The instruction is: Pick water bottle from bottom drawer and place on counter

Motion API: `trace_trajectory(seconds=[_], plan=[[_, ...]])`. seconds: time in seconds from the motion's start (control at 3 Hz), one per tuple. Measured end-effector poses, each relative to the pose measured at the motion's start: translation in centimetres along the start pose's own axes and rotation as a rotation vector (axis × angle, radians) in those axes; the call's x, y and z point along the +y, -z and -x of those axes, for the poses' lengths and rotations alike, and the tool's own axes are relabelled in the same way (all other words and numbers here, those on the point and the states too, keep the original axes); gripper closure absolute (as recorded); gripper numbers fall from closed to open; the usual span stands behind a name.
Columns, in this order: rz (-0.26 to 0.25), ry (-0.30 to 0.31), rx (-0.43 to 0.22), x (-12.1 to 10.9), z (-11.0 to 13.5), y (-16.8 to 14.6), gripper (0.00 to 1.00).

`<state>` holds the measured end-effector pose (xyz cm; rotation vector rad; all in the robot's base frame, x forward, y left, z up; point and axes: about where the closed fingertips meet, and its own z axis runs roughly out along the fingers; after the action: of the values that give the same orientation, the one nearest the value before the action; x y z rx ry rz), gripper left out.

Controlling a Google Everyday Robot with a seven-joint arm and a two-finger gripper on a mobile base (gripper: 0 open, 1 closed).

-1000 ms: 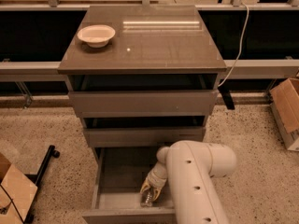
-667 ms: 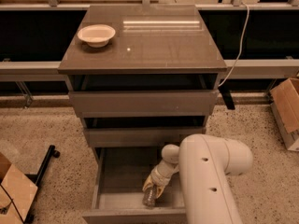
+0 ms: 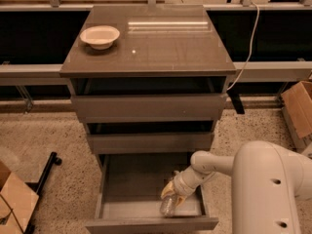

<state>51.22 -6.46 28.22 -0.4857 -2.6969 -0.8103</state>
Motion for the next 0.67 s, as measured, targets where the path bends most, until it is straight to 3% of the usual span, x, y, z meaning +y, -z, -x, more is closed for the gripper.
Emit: trace_trajectory(seconds=[0.33,0.67], plan=[[0.069,0.05,0.004,0.1,-2.1,5.6,1.0],[0.051,0.097,0.002,0.6,-4.6,10.8,1.0]])
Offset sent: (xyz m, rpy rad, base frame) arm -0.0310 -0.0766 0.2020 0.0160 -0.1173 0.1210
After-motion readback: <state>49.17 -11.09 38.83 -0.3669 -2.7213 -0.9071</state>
